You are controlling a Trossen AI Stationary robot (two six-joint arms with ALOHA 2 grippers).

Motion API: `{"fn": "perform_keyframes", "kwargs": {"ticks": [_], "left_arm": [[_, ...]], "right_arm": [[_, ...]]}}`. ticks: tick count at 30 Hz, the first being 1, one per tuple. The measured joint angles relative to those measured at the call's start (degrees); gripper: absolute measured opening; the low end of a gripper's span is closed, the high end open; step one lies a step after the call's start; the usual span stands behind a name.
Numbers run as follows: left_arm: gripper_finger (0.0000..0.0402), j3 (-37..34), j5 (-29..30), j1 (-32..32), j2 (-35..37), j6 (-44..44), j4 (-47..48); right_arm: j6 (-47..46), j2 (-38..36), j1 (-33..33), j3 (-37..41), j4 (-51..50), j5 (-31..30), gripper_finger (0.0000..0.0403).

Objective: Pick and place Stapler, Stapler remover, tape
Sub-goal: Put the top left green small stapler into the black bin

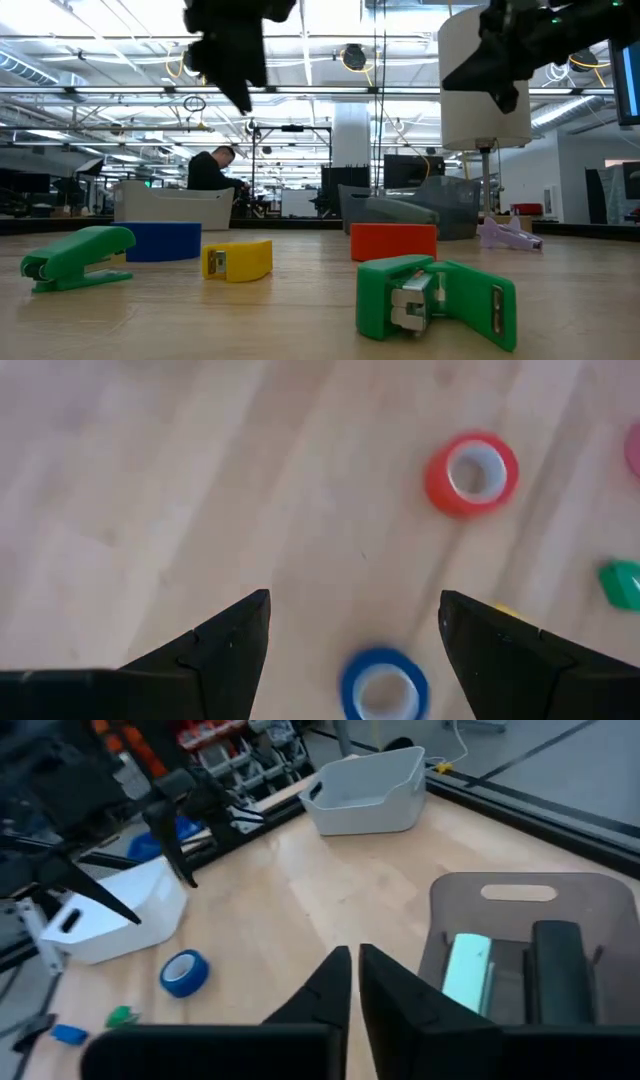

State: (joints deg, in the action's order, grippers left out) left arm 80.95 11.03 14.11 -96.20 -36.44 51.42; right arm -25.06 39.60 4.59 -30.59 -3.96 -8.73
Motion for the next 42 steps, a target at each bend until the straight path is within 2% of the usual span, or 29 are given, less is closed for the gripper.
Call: {"fn": "perform_keyframes", "kwargs": {"ticks": [4, 13, 18, 22, 27, 35, 42], "left_arm": [[0.0285, -0.5, -3.9, 3.7, 0.0, -10.4, -0.6], [0.0285, -0.8, -7.6, 10.9, -1.7, -49.3, -2.2], [0.0285, -0.8, -10.3, 14.1, -4.7, -63.3, -4.7], [0.0285, -0.8, -12.5, 16.4, -8.5, -69.0, -8.2], [0.0285, -0.8, -13.6, 17.6, -12.7, -71.9, -8.9], [0.0285, -0.8, -15.4, 16.0, -17.1, -67.6, -9.1], [0.0285, -0.8, -15.9, 15.4, -17.9, -64.5, -7.0]], "right_arm": [[0.2, -2.8, -1.8, 2.1, 2.4, 0.0, 0.0001], [0.7, -6.5, -4.2, 3.8, 3.3, 0.3, 0.0018], [1.2, -7.3, -4.8, 5.3, 4.9, 3.3, 0.0025], [1.7, -7.7, -4.7, 6.3, 7.6, 4.7, 0.0023], [2.1, -8.0, -4.7, 6.3, 7.8, 5.0, 0.0026], [3.3, -8.2, -4.7, 6.3, 9.7, 6.1, 0.0028], [3.4, -8.2, -4.7, 6.3, 9.7, 6.0, 0.0031]]}}
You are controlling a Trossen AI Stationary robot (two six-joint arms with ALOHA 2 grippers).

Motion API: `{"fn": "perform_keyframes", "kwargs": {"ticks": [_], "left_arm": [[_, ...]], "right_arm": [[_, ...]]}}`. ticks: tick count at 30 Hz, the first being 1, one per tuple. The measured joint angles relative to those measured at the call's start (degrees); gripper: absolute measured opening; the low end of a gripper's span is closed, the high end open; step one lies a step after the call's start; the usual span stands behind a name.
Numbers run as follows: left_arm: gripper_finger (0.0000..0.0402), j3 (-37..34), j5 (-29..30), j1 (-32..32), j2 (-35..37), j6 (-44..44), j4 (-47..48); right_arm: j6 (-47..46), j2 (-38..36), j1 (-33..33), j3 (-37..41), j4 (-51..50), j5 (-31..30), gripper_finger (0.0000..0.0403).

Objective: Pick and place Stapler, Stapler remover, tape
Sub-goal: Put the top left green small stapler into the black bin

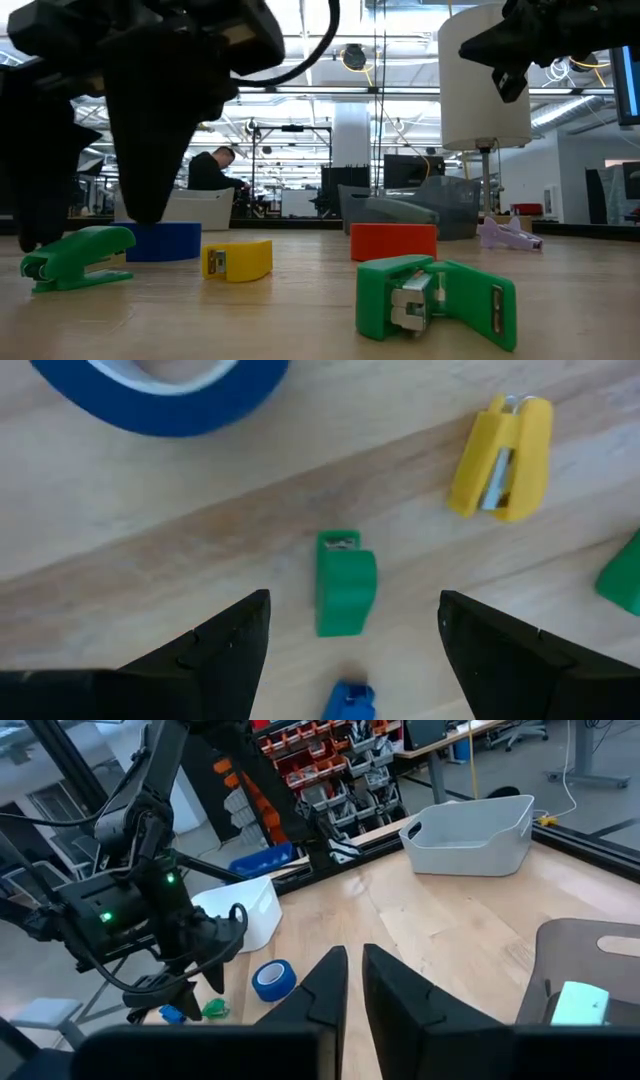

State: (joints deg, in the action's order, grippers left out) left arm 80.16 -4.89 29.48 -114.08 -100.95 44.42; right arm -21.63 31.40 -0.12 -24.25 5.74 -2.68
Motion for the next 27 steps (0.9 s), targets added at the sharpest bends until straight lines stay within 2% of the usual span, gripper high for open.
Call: {"fn": "perform_keyframes", "kwargs": {"ticks": [12, 21, 24, 27], "left_arm": [[0.0284, -0.1, -0.1, 0.1, 0.0, 2.6, 1.8], [0.0284, 0.0, -1.1, 0.0, -2.9, 3.4, -1.8], [0.0271, 0.1, -2.2, -0.1, -3.7, 3.4, -2.1], [0.0238, 0.1, -2.4, -0.1, -3.7, 3.3, -1.7]], "right_arm": [[0.3, 0.0, 0.0, 0.0, 0.0, -0.2, 0.0029], [0.3, 0.0, 0.0, -0.1, 0.0, -0.2, 0.0028], [0.5, 0.0, 0.0, -0.1, 0.0, -0.2, 0.0029], [1.1, 0.0, 0.0, -0.1, 0.1, -0.2, 0.0029]]}}
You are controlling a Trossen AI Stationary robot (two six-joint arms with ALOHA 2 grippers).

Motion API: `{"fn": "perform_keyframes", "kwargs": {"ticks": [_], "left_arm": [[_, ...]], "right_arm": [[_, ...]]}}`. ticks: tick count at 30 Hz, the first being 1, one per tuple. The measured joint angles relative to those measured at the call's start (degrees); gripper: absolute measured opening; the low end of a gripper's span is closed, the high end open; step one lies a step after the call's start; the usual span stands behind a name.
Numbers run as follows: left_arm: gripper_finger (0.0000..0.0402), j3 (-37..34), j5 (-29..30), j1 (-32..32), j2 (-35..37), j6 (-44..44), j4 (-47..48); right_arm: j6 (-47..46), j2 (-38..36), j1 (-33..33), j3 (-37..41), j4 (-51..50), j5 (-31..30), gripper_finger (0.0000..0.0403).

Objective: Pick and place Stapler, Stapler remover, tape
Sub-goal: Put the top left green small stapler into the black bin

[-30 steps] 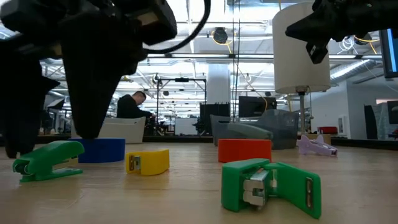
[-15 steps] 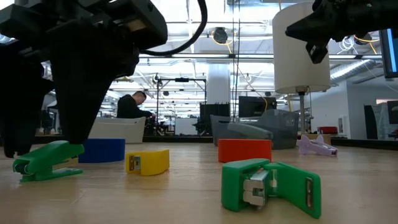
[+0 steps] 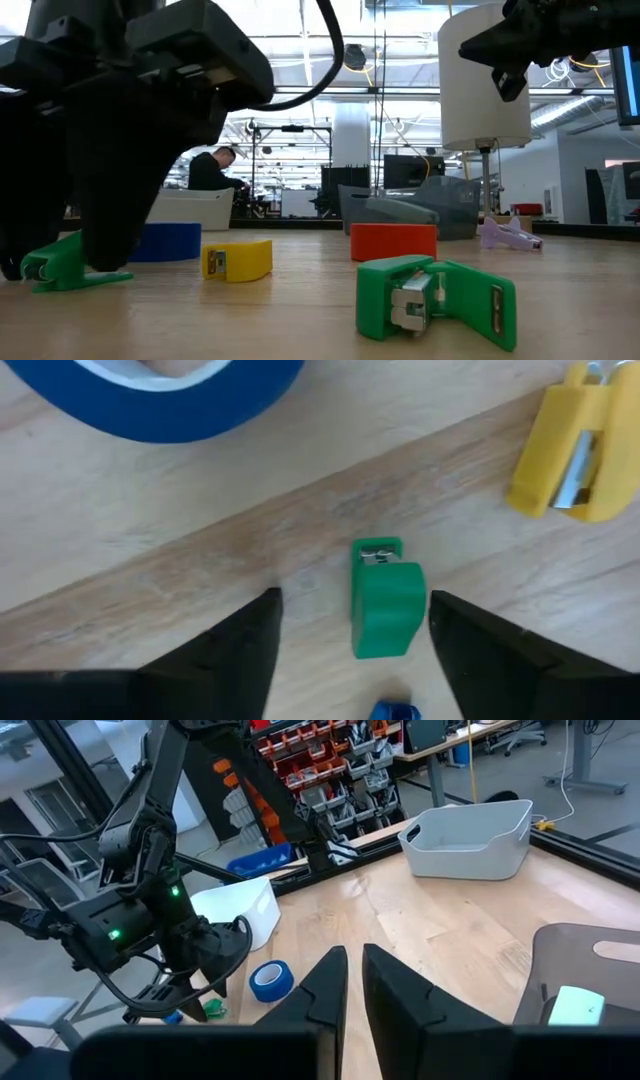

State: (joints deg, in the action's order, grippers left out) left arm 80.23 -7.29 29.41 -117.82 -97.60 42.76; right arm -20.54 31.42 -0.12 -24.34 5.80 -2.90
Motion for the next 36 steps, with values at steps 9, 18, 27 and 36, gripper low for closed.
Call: {"fn": "perform_keyframes", "kwargs": {"ticks": [9, 18, 27, 36], "left_arm": [[0.0116, -0.1, -0.9, 0.0, 0.3, 1.1, -0.3], [0.0069, -0.3, 1.4, 0.0, 2.5, 2.3, -2.1], [0.0085, -0.3, 12.0, -1.7, 12.4, 11.6, -11.1], [0.0090, -0.1, 18.8, -6.9, 17.7, 27.0, -27.2]], "right_arm": [[0.2, 0.0, 0.0, 0.0, 0.0, 0.0, 0.0031], [0.2, 0.0, 0.0, 0.0, 0.0, 0.0, 0.0030], [4.3, 1.6, 0.0, 0.0, 8.4, 15.0, 0.0035], [3.5, 11.7, -2.3, -0.1, 25.8, 27.0, 0.0050]]}}
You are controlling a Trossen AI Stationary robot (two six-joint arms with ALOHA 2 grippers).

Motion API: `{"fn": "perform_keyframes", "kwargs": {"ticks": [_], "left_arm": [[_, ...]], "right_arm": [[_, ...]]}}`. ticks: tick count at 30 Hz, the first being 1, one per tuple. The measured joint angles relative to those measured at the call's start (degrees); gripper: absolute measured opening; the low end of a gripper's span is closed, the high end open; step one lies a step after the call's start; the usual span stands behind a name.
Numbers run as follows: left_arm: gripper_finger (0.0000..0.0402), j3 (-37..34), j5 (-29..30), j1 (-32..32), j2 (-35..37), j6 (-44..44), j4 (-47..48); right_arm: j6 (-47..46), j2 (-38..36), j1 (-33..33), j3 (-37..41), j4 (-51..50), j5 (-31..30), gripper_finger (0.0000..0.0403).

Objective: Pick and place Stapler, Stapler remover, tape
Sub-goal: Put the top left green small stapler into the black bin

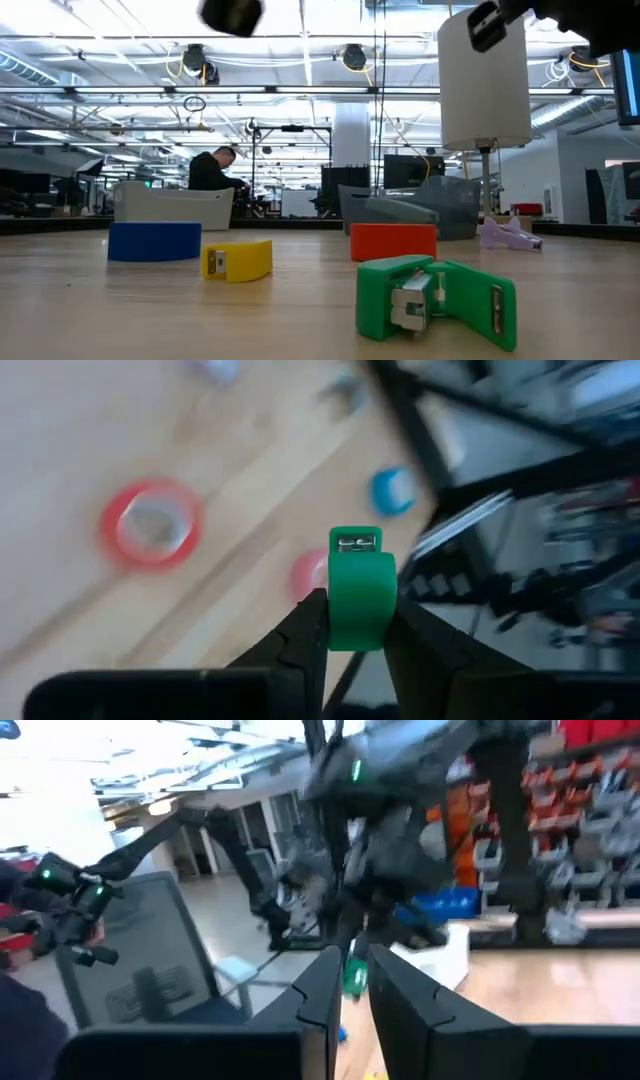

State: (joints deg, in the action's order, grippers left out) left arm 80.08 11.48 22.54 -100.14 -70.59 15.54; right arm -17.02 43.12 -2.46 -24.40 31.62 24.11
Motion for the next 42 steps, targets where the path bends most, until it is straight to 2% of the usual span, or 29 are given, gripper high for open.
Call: {"fn": "perform_keyframes", "kwargs": {"ticks": [7, 17, 23, 32, 36, 42], "left_arm": [[0.0091, 0.0, 1.3, -2.7, 0.0, 9.5, -6.9], [0.0092, 0.0, 1.1, -5.1, 0.0, 16.0, -10.1], [0.0092, 0.0, -7.9, -6.5, 0.0, 16.3, -12.1], [0.0092, 0.0, -19.5, -8.2, 0.0, 11.6, -12.1], [0.0092, 0.0, -21.8, -8.8, 0.0, 10.1, -11.4], [0.0092, 0.0, -24.2, -9.4, 0.0, 8.0, -11.1]], "right_arm": [[-2.7, 9.1, -1.4, -0.1, 1.8, 0.0, 0.0084], [-2.6, 17.5, -1.4, -0.6, 15.7, -1.2, 0.0185], [6.1, 20.2, -1.5, -4.5, 13.5, -1.5, 0.0224], [21.2, 23.0, -4.5, -12.8, -2.9, -1.5, 0.0232], [24.9, 23.8, -6.2, -15.2, -6.7, -2.1, 0.0232], [29.8, 25.1, -8.3, -17.4, -7.9, -7.8, 0.0238]]}}
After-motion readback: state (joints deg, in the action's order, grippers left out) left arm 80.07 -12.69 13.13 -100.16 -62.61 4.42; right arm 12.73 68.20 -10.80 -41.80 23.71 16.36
